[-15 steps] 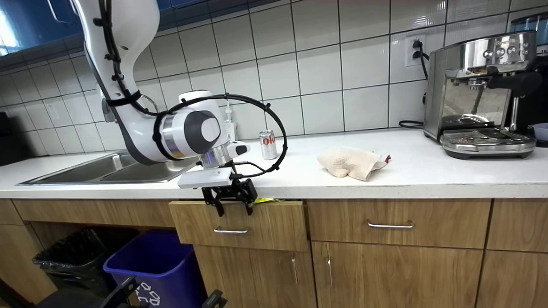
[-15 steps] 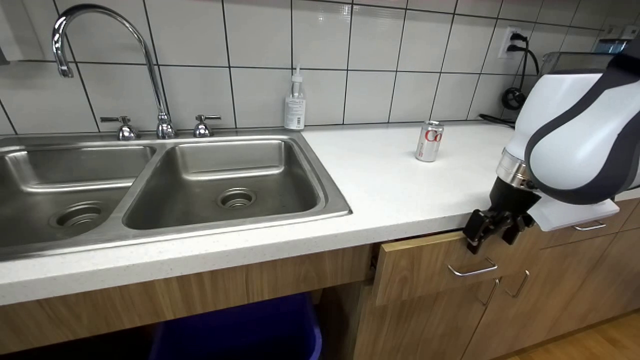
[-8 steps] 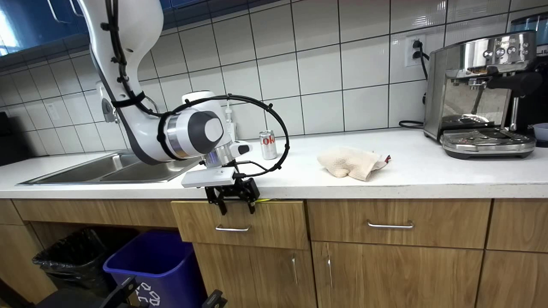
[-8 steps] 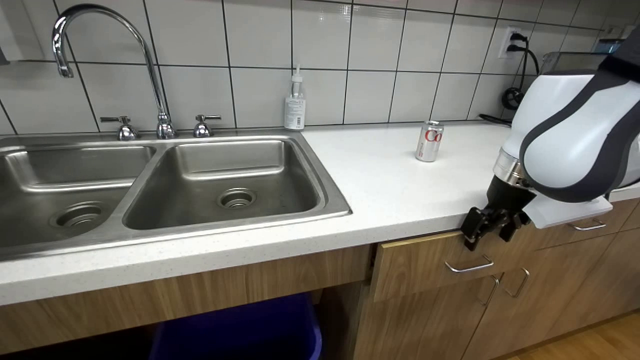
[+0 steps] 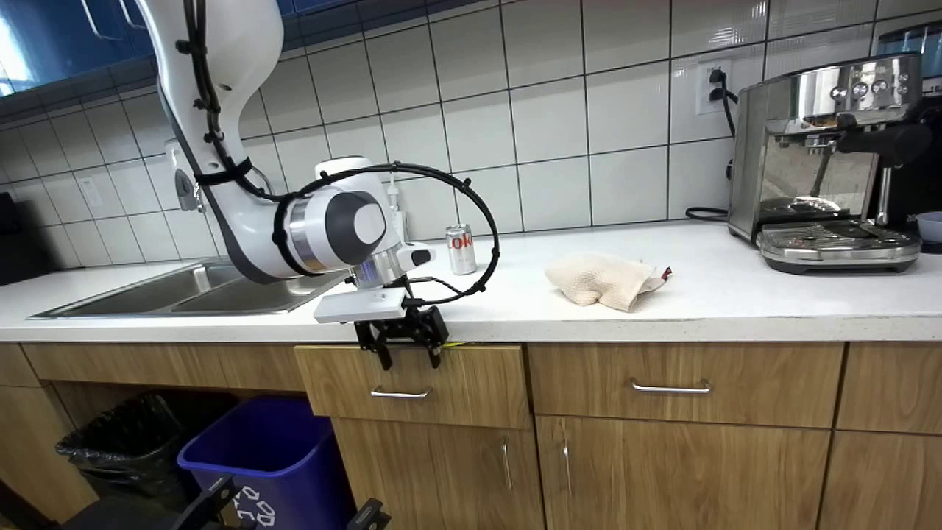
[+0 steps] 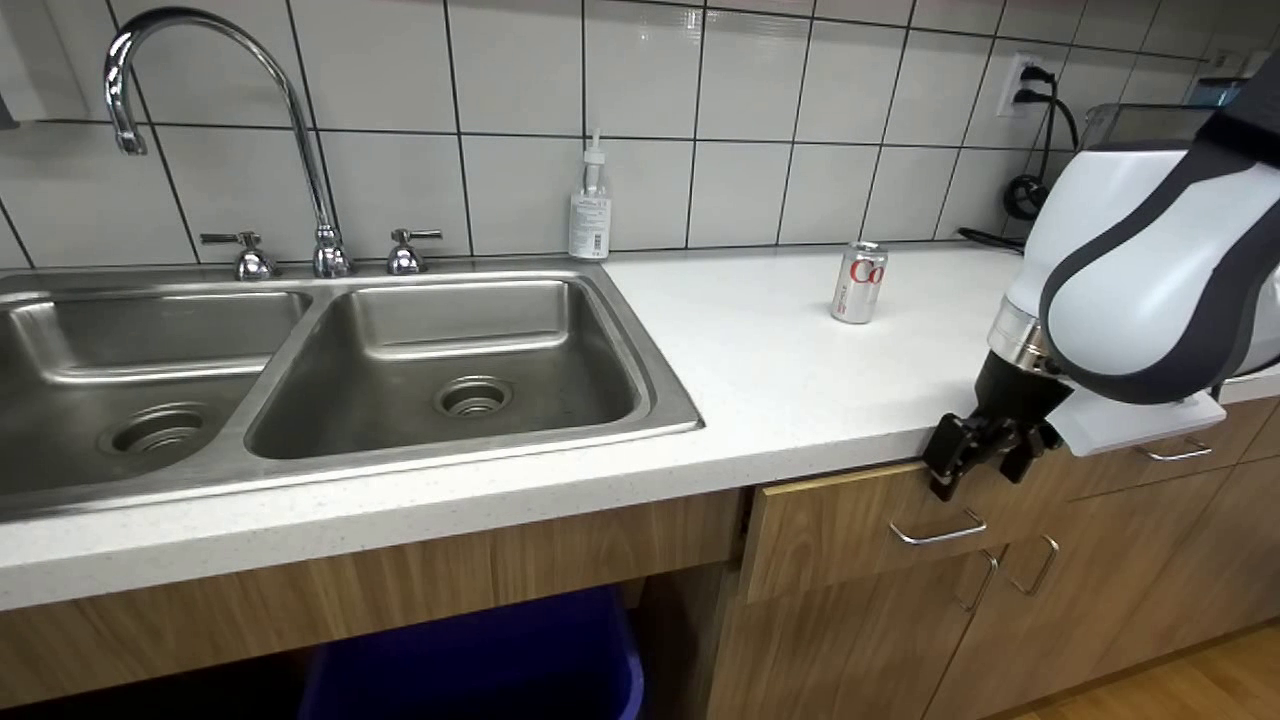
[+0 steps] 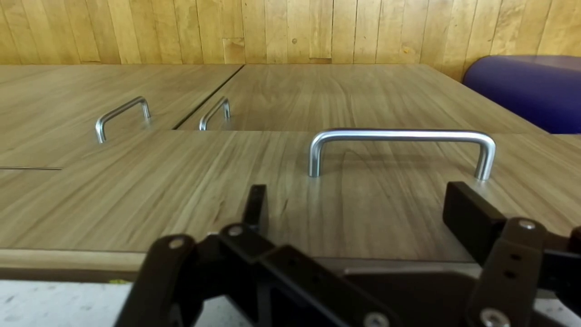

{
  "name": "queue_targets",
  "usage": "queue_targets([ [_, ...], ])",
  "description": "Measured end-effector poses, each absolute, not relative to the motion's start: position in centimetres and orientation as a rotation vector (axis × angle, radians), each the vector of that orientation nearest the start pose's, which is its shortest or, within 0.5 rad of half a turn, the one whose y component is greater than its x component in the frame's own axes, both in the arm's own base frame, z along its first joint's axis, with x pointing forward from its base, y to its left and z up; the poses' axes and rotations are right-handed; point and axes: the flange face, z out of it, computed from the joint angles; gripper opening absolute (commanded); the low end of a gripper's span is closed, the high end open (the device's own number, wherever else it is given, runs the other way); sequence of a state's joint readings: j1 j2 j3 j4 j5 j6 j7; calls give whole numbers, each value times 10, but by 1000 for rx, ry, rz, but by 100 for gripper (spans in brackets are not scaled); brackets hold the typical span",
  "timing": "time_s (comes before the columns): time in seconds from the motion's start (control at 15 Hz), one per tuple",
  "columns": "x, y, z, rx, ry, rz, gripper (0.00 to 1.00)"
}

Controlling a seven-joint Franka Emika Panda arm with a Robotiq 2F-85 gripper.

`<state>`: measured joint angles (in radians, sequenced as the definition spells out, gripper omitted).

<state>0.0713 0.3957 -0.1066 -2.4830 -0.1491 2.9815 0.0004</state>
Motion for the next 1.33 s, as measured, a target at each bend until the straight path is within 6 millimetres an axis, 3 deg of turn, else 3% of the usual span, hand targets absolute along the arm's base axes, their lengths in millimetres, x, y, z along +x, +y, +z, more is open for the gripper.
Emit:
queue_targets([
  [1.33,480,-13,146,-3198,-177,-182,100],
])
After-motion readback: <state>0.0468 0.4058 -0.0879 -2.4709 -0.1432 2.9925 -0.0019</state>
